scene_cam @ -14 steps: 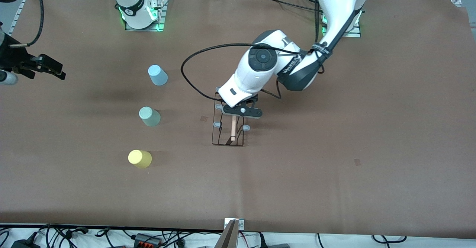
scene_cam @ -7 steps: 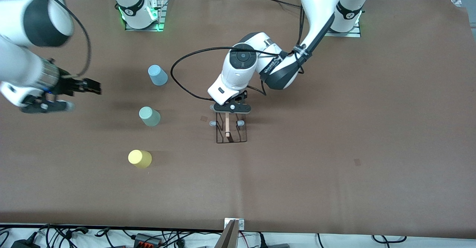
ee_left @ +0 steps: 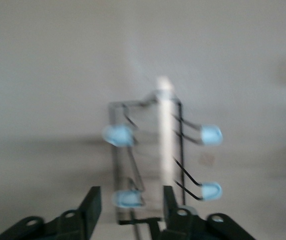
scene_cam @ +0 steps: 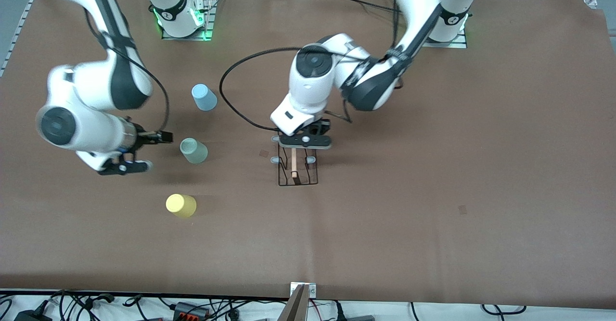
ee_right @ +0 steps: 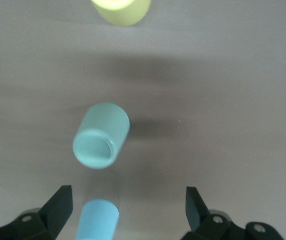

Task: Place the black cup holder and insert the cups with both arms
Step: 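Lower the holder with the left gripper while the right gripper reaches the teal cup, then open and withdraw the left gripper while the right gripper grasps the teal cup, then carry the teal cup over the holder with the right gripper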

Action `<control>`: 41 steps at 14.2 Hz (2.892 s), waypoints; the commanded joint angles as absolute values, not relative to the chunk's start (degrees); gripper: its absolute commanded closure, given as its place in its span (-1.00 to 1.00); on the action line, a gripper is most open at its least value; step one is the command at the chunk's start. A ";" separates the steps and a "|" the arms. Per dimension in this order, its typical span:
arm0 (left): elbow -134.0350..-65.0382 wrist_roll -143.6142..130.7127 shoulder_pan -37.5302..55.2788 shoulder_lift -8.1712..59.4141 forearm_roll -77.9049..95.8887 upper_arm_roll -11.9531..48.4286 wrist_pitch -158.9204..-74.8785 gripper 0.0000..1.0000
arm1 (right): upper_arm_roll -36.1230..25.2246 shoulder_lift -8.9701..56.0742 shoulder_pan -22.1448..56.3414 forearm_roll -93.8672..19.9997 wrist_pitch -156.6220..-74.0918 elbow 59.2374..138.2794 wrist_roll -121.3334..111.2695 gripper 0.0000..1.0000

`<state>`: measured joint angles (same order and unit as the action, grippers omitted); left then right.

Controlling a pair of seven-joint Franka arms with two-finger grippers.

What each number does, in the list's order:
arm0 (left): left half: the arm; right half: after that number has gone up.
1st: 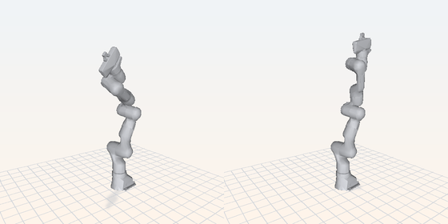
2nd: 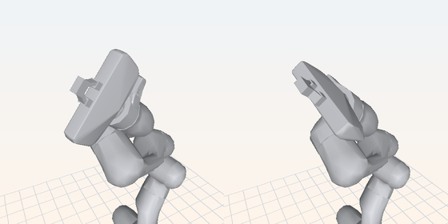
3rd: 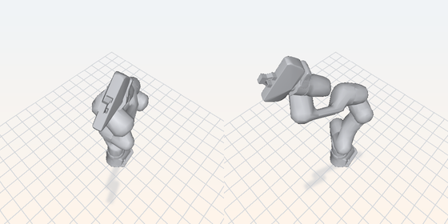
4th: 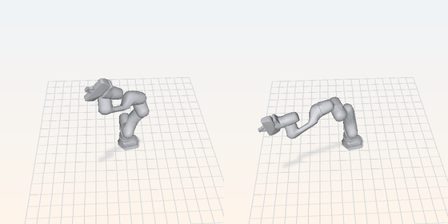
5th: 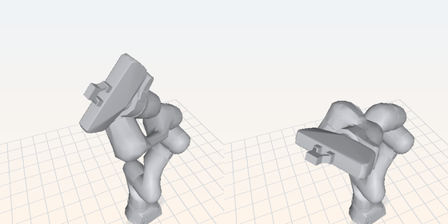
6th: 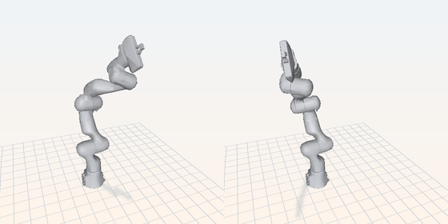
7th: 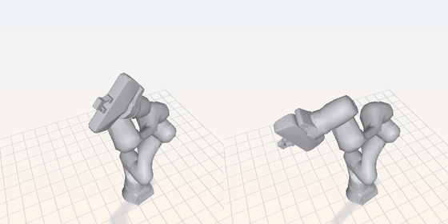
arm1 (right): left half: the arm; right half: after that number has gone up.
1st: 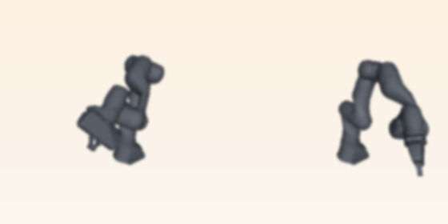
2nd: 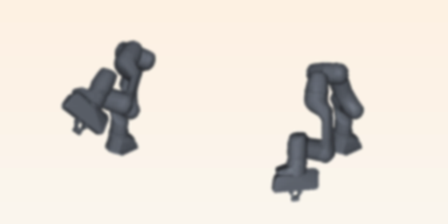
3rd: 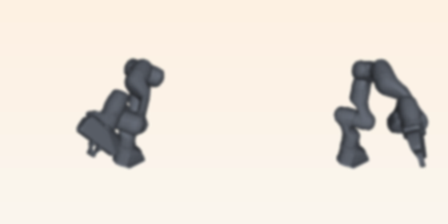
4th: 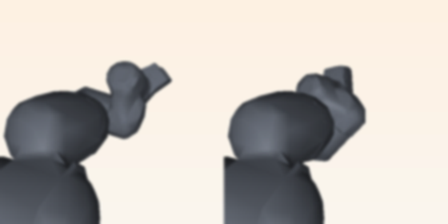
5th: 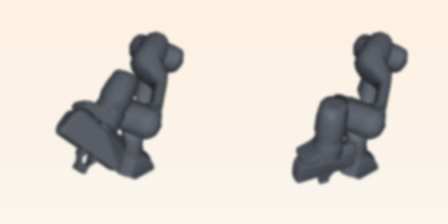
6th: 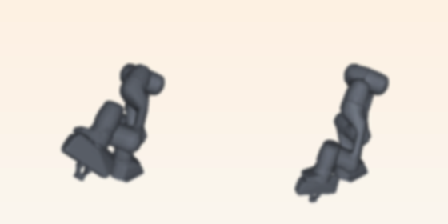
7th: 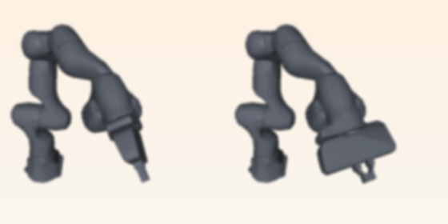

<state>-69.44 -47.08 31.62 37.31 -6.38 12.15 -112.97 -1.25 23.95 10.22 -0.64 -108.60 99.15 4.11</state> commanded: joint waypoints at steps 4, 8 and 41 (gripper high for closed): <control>-71.81 -45.97 15.23 26.29 -7.29 13.27 -95.81 -1.00 | -1.32 29.79 13.35 -1.05 -111.97 98.08 8.53 -1.00; -71.98 -23.97 4.25 24.35 -7.38 13.01 -84.49 -1.00 | -1.32 30.67 13.27 -1.14 -112.15 99.75 8.61 -1.00; -93.69 -1.32 -3.25 -1.14 0.53 4.83 -85.34 -1.00 | 0.53 30.67 35.15 -14.77 -92.28 78.66 26.46 0.46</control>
<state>-94.40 -2.69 -2.94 -1.16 -0.09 4.61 -86.38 0.78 29.78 33.75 -13.97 -91.83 79.45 25.43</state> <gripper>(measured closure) 0.000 0.352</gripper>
